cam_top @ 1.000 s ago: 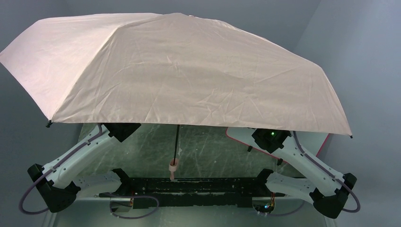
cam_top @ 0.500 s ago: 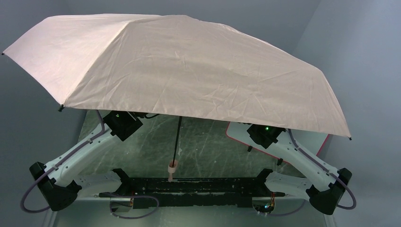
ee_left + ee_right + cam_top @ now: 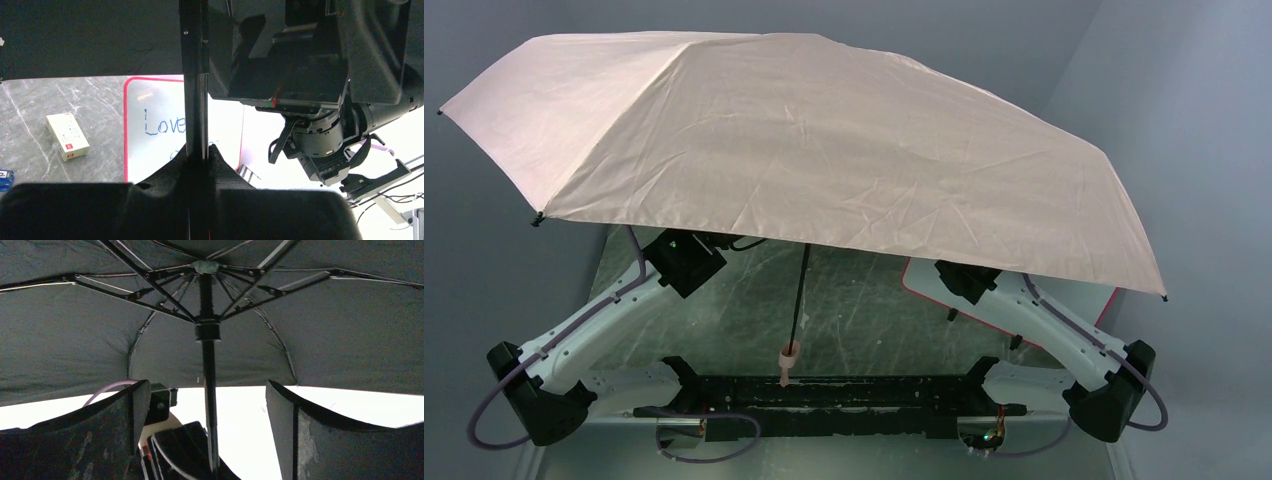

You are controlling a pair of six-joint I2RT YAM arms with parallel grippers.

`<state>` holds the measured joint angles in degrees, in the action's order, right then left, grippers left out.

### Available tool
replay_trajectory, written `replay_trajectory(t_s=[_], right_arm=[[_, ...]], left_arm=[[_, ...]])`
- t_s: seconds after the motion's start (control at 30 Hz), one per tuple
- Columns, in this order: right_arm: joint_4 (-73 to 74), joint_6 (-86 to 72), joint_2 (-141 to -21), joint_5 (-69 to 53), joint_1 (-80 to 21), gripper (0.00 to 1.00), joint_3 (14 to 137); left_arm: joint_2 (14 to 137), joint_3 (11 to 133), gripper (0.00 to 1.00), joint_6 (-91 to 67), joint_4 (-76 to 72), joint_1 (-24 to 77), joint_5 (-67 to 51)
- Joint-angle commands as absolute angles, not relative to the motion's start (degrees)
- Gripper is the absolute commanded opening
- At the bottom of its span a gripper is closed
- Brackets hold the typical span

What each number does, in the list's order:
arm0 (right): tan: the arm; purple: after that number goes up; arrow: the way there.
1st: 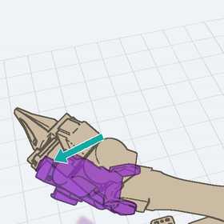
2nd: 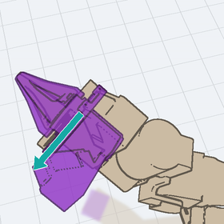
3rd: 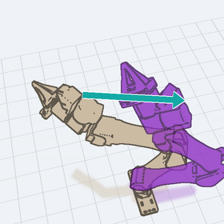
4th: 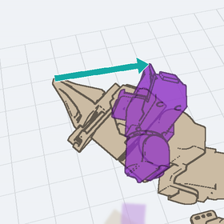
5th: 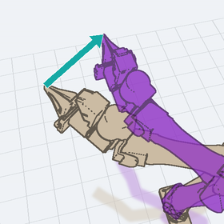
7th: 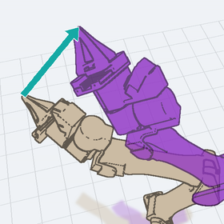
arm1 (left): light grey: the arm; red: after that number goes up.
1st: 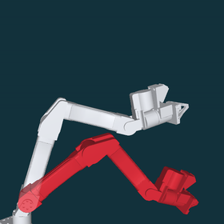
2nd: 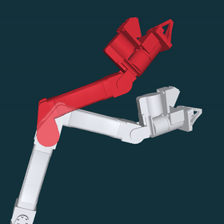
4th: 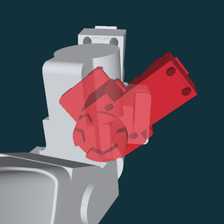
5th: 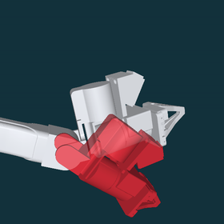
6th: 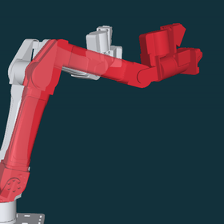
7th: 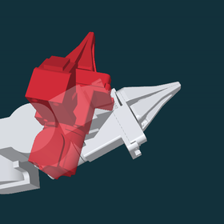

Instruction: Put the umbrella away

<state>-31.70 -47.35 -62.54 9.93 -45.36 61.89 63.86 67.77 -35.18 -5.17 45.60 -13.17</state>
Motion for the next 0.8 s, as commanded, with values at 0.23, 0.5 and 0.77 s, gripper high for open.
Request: replay_trajectory(t_s=[0.23,0.5,0.77], right_arm=[[-39.35,-44.33,-71.4,5.81,-44.86,0.88,70.97],[-41.49,-44.41,-75.62,4.67,-44.82,0.83,73.61],[-42.78,-44.01,-77.46,4.96,-44.44,0.77,75.54]], left_arm=[[61.27,68.55,0.05,-33.8,-8.9,45.7,-14.82],[61.41,68.63,0.05,-33.48,-8.71,45.7,-15.28],[61.65,68.5,0.05,-33.32,-8.67,45.68,-15.63]])
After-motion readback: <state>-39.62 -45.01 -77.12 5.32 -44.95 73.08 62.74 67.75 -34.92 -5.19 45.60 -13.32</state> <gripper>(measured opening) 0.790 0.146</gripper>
